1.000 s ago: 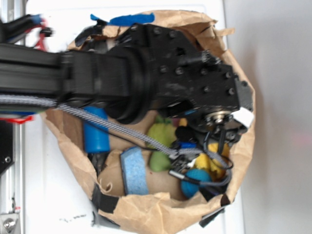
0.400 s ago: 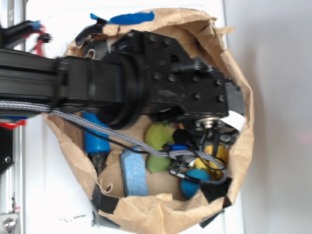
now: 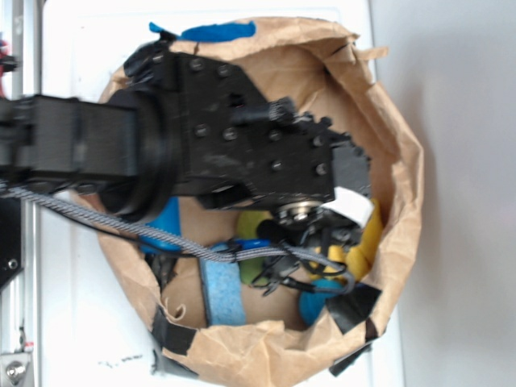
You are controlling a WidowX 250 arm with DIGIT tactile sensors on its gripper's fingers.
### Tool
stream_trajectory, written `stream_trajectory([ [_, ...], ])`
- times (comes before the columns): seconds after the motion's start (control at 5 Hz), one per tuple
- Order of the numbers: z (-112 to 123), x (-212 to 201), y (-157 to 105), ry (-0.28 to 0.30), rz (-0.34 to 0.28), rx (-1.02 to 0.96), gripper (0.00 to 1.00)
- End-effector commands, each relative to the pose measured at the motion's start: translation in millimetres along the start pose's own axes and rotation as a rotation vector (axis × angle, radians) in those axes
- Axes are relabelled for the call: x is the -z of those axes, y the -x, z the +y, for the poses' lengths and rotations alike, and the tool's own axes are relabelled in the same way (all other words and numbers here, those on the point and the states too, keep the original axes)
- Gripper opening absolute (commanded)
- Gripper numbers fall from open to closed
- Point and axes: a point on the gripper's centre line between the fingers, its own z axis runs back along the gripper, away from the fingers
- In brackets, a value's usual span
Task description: Grab the yellow cloth.
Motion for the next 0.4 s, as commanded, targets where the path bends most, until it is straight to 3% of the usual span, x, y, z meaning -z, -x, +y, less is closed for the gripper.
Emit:
stream_trajectory([
  [0.0,11,-19,-22,-0.019,-0.062,-0.001,0.93],
  [0.2,21,-21,-34,-0.018,-0.071,-0.011,1.0],
])
